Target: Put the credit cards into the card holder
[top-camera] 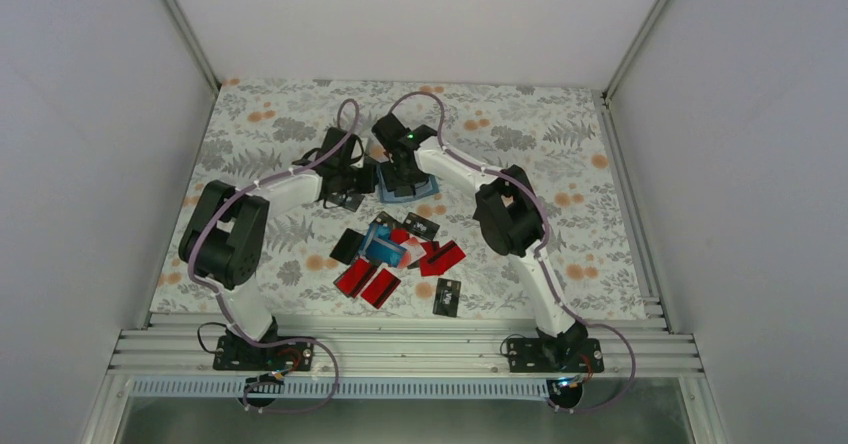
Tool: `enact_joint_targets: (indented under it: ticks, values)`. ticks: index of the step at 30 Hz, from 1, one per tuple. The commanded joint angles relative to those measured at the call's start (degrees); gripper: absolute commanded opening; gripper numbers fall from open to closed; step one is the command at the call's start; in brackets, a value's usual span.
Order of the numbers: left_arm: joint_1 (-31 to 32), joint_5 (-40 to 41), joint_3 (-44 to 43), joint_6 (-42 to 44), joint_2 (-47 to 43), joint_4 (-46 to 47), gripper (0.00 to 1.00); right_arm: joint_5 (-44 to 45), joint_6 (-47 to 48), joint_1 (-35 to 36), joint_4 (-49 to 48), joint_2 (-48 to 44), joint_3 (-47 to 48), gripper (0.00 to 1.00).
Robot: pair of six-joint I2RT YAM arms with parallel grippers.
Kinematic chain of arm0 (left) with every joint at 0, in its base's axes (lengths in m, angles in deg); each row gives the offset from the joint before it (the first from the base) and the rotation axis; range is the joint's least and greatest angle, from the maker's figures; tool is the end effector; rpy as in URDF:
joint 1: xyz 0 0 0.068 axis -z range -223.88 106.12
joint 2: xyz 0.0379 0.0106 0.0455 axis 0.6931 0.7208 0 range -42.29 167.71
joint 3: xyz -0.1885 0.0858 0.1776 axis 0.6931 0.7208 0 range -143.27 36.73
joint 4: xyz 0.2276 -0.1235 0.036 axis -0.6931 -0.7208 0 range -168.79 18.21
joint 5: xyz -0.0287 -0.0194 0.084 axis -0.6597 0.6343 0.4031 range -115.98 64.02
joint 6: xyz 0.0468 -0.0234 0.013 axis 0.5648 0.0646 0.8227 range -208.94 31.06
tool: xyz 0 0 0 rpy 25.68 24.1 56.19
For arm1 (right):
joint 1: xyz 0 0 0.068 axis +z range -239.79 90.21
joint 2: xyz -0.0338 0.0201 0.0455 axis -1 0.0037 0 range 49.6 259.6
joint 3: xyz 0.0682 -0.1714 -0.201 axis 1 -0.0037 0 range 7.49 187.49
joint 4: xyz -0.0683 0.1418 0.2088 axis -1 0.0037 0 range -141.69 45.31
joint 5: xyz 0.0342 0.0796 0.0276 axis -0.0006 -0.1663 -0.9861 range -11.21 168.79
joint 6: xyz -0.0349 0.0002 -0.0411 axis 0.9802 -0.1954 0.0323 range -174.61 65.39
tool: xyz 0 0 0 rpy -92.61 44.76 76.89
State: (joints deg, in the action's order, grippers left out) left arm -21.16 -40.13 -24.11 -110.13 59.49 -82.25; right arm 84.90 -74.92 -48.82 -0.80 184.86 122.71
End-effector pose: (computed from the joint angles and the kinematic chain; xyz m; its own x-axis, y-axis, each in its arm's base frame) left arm 0.3341 -0.1494 0.1720 -0.8584 -0.0206 -0.5125 0.2197 0.8881 -0.4037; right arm 0.3755 0.3210 0.1683 -0.8864 -0.3125 -0.3415 -0.3390 0.9406 0.0192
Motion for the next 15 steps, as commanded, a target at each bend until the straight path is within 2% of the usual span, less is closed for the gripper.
enact_joint_targets:
  ticks: [1, 8, 12, 15]
  values:
    - [-0.1, -0.4, -1.0, 1.1, -3.1, 1.0, 0.02, 5.5, -0.7, 0.0, 3.8, -1.7, 1.7, 0.58]
    - [0.0, -0.4, -0.8, 1.1, -3.5, 0.9, 0.02, 4.5, -0.3, 0.0, 3.7, -2.8, 2.0, 0.61]
    - [0.0, -0.6, -0.7, 1.2, -3.5, 1.0, 0.02, -4.6, 0.5, -0.4, 0.8, -4.2, 0.6, 0.66]
    - [0.0, -0.8, -0.7, 1.2, -3.8, 0.9, 0.02, -6.5, 0.2, -0.5, 0.1, -4.5, 0.5, 0.68]
